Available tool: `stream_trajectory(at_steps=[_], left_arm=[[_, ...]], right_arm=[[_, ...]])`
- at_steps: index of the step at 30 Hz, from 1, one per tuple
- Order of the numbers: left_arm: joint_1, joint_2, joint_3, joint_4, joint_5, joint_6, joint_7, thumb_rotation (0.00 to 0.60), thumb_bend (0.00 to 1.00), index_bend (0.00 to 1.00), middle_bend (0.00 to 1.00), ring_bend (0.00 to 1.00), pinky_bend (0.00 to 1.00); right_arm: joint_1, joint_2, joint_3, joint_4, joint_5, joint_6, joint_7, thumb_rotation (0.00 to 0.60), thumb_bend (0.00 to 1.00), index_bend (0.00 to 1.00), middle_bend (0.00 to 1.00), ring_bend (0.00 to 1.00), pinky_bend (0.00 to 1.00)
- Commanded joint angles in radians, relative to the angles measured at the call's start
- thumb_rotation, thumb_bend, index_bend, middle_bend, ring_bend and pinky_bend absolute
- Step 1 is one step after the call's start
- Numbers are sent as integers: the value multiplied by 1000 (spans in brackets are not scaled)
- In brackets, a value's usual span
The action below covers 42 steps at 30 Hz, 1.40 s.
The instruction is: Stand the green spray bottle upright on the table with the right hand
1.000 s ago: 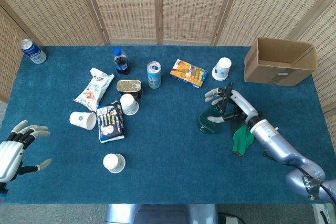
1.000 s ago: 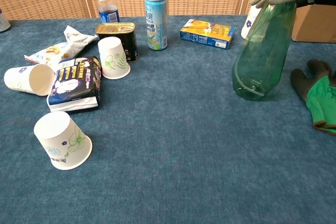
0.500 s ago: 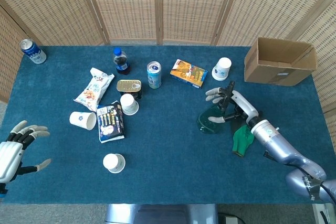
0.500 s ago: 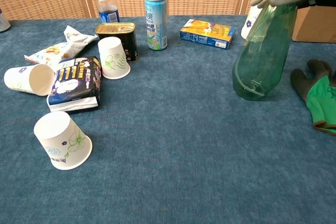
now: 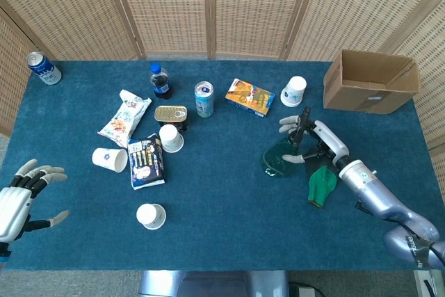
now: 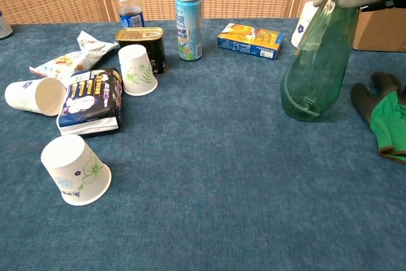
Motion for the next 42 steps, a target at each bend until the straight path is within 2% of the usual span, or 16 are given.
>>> stream_trajectory(at_steps=[1, 14, 23, 27, 33, 39, 42], left_arm=[[0, 1, 0, -1, 0, 0, 1, 597, 184, 294, 273, 212, 46], [3, 5, 1, -8, 0, 4, 4, 596, 183, 292, 273, 212, 44], [19, 11, 4, 3, -33, 5, -8, 596, 184, 291, 273, 213, 43], [27, 5, 3, 8, -58, 2, -4, 596, 183, 291, 275, 212, 44], [39, -12, 8, 6, -79, -5, 10, 598, 181, 290, 274, 213, 45], [58, -26, 18, 7, -95, -5, 18, 597, 184, 290, 275, 213, 45], [67, -29, 21, 9, -100, 1, 25, 598, 183, 291, 275, 215, 46]], right_arm=[[-13, 4, -10, 10, -4, 12, 17, 600, 40, 243, 331, 160, 224], [-59, 55, -52, 43, -44, 68, 108, 600, 40, 240, 327, 157, 220], [-138, 117, -112, 99, -50, 108, 153, 600, 49, 279, 331, 157, 214], [-187, 141, -136, 123, -55, 164, 99, 600, 68, 317, 341, 171, 214], [-261, 139, -138, 110, 22, 279, -244, 600, 71, 338, 344, 178, 214], [-327, 98, -134, 79, 92, 432, -660, 600, 71, 368, 346, 178, 213], [-351, 78, -131, 61, 107, 496, -809, 600, 72, 373, 346, 178, 210]])
